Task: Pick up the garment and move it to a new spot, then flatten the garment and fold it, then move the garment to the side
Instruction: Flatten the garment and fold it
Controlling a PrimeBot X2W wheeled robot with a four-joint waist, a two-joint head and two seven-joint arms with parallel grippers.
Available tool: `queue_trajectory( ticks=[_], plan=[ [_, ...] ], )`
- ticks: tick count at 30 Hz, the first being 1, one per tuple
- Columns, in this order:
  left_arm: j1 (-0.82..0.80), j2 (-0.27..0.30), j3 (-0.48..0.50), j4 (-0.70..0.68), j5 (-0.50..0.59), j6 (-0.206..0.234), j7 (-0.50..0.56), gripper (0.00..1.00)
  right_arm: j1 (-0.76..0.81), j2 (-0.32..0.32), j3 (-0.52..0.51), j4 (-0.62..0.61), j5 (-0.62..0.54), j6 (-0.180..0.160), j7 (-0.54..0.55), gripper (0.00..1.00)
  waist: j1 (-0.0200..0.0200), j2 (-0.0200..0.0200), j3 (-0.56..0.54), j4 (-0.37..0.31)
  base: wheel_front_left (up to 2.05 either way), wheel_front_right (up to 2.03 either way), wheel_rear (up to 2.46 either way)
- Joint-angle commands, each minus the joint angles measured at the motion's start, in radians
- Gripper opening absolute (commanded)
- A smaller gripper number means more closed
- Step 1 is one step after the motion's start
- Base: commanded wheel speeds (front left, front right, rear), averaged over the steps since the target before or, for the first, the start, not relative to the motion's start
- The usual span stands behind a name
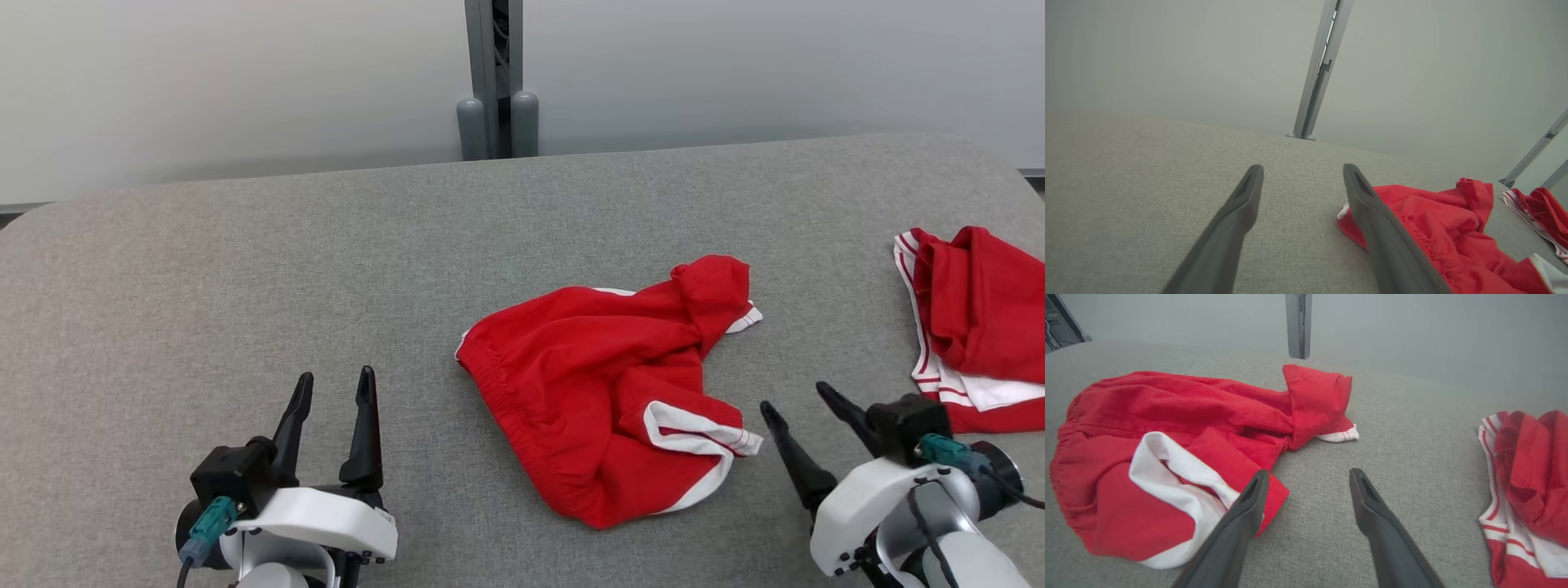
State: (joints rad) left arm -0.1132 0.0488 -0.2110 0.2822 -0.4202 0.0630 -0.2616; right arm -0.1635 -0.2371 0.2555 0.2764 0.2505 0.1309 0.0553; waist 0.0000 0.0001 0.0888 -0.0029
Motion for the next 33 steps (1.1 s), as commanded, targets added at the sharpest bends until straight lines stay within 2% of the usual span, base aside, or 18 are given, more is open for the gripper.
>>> queue_trajectory(
  ticks=[1,9,14,20,22,28,33],
  plan=[
    [-0.022,0.004,0.004,0.001,0.007,0.0,-0.003,1.0,0.012,0.0,-0.025,-0.015,-0.002,0.0,-0.018,1.0,0.0,-0.0001,0.002,-0.002,0.0,0.0,0.0],
    [-0.024,0.004,0.014,-0.003,0.019,-0.004,-0.003,1.0,0.046,0.08,-0.153,-0.114,0.003,0.0,-0.185,1.0,0.0,-0.0001,0.005,-0.015,0.0,0.0,0.0],
    [-0.02,0.004,0.012,-0.008,0.022,-0.005,-0.003,1.0,0.075,0.096,-0.196,-0.083,-0.024,0.0,-0.271,1.0,0.0,-0.0001,0.005,-0.017,0.0,0.0,0.0],
    [-0.007,0.004,0.015,-0.012,0.025,-0.004,-0.003,1.0,0.087,0.116,-0.232,-0.066,-0.019,0.0,-0.304,1.0,0.0,-0.0001,-0.001,-0.016,0.0,0.0,0.0],
    [-0.003,0.004,0.016,-0.013,0.026,-0.004,-0.003,1.0,0.087,0.118,-0.213,-0.067,-0.017,0.0,-0.306,1.0,0.0,-0.0001,-0.001,-0.015,0.0,0.0,0.0],
    [-0.007,0.004,0.013,-0.016,0.024,-0.006,-0.003,1.0,0.099,0.065,-0.108,-0.054,-0.003,0.0,-0.288,1.0,0.0,-0.0001,0.004,-0.011,0.0,0.0,0.0],
    [-0.014,0.004,0.007,-0.008,0.024,-0.007,-0.003,1.0,0.11,0.027,-0.031,-0.037,0.058,0.0,-0.254,1.0,0.0,-0.0001,0.016,-0.002,0.0,0.0,0.0]
  ],
)
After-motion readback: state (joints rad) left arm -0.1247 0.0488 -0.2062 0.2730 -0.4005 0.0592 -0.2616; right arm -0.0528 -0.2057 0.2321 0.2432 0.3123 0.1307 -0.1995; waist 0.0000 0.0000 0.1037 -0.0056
